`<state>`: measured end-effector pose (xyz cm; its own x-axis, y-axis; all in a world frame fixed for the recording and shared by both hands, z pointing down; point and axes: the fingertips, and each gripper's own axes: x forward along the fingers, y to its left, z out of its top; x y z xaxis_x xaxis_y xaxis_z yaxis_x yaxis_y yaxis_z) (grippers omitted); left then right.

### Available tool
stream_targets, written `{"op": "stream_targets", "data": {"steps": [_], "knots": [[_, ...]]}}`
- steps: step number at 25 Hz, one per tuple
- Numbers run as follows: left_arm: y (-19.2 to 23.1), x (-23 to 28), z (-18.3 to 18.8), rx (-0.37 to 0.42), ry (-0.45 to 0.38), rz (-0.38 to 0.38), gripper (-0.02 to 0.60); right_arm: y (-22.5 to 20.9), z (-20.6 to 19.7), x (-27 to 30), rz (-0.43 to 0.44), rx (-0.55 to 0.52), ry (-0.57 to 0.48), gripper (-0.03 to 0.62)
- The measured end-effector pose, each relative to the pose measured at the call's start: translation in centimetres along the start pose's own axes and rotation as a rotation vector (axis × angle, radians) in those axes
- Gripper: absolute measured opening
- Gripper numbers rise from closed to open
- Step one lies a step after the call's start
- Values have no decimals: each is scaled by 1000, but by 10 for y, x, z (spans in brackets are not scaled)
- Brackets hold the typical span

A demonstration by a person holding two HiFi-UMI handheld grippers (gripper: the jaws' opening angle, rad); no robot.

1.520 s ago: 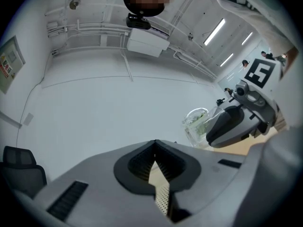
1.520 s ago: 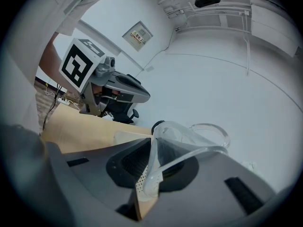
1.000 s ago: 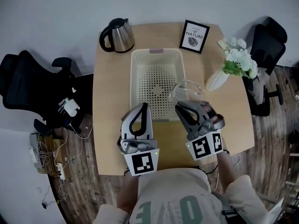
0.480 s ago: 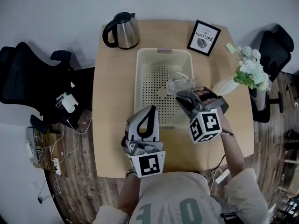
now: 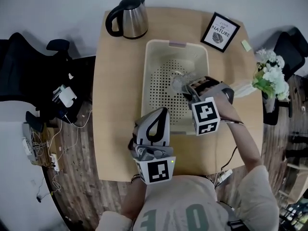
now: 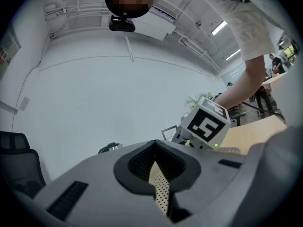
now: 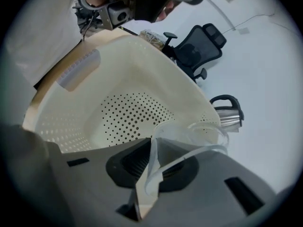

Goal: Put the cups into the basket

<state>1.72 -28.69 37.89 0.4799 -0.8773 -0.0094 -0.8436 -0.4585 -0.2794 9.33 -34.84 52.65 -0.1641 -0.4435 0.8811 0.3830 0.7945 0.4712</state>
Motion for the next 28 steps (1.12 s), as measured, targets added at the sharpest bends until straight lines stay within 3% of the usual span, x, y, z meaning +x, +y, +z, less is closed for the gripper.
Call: {"op": "stream_targets", "data": {"steps": [5,15,21,28], "knots": [[-3,3,-7,-34,12,-15,8,14,-2,30,163,-54,15,32],[-7,4,-15,-50,26,-33,6,27,-1,64,258,-226,82,32],[1,4,-21,-62,34,-15,8,35,-3,76,271,-295,129,32],[1,5,-24,-70,34,-13,8,34,1,82,220,-305,132,46]]}}
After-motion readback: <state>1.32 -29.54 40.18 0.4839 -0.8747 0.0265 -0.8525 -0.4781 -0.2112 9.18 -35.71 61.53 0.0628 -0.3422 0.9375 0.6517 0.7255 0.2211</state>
